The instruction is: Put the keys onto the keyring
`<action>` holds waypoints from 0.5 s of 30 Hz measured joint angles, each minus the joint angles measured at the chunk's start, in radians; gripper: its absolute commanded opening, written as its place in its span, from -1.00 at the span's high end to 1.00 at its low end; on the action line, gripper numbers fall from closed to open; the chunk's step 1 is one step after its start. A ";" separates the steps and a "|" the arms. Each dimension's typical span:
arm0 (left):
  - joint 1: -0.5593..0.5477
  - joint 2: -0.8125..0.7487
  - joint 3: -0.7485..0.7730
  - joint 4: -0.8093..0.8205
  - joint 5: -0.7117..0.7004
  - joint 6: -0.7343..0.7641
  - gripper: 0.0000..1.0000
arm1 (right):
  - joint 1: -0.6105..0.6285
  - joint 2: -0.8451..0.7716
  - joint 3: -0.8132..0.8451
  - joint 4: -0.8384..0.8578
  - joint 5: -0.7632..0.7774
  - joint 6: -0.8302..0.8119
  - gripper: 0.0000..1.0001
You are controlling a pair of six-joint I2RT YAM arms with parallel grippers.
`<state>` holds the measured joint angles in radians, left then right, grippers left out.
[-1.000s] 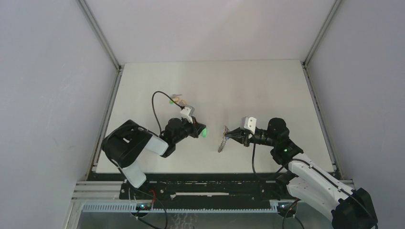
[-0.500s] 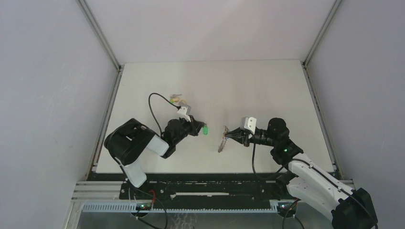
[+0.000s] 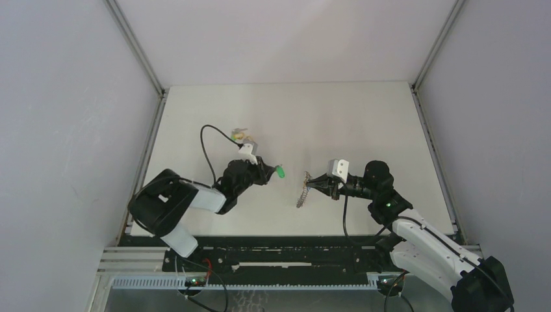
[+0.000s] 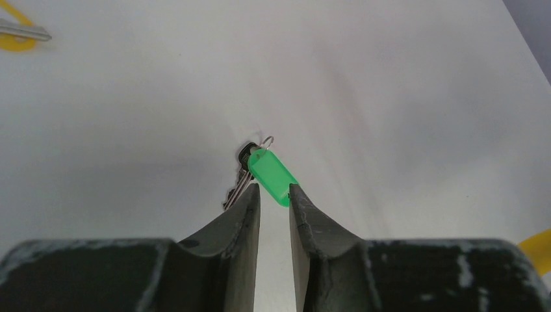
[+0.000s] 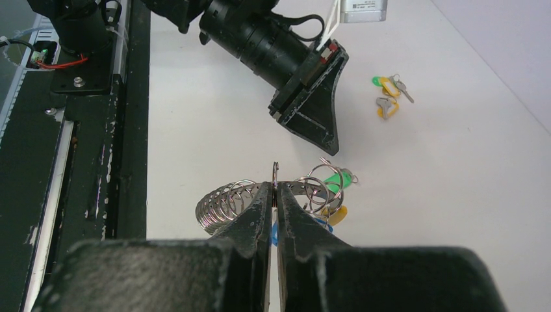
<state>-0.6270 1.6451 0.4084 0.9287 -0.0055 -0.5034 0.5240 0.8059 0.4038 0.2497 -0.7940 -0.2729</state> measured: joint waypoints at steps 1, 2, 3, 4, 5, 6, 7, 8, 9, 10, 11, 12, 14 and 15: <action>0.000 -0.023 0.006 -0.036 0.000 0.010 0.37 | 0.000 0.000 0.000 0.000 0.000 0.000 1.00; 0.000 -0.042 0.018 -0.081 0.000 0.021 0.35 | 0.000 0.000 0.000 0.000 0.000 0.000 1.00; 0.000 -0.052 0.034 -0.119 0.001 0.031 0.33 | 0.000 0.000 0.000 0.000 0.000 0.000 1.00; 0.000 -0.061 0.070 -0.194 0.003 0.048 0.32 | 0.000 0.000 0.000 0.000 0.000 0.000 1.00; 0.000 -0.061 0.096 -0.234 0.006 0.063 0.31 | 0.000 0.000 0.000 0.000 0.000 0.000 1.00; 0.000 -0.061 0.132 -0.296 0.009 0.080 0.30 | 0.000 0.000 0.000 0.000 0.000 0.000 1.00; 0.000 -0.061 0.171 -0.359 0.011 0.097 0.30 | 0.000 0.000 0.000 0.000 0.000 0.000 1.00; 0.000 -0.061 0.208 -0.417 0.013 0.115 0.30 | 0.000 0.000 0.000 0.000 0.000 0.000 1.00; -0.001 -0.061 0.249 -0.480 0.013 0.134 0.29 | 0.000 0.000 0.000 0.000 0.000 0.000 1.00; -0.001 -0.060 0.286 -0.535 0.014 0.153 0.29 | 0.000 0.000 0.000 0.000 0.000 0.000 1.00; -0.002 -0.058 0.327 -0.594 0.013 0.177 0.29 | 0.000 0.000 0.000 0.000 0.000 0.000 1.00; -0.005 -0.055 0.366 -0.649 0.013 0.198 0.29 | 0.000 0.000 0.000 0.000 0.000 0.000 1.00; -0.010 -0.045 0.425 -0.727 0.010 0.235 0.30 | 0.000 0.000 0.000 0.000 0.000 0.000 1.00; -0.015 -0.037 0.455 -0.768 0.008 0.256 0.31 | 0.000 0.000 0.000 0.000 0.000 0.000 1.00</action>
<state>-0.6418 1.6085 0.8631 0.1608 0.0029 -0.2474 0.5243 0.8055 0.4038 0.2497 -0.7940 -0.2729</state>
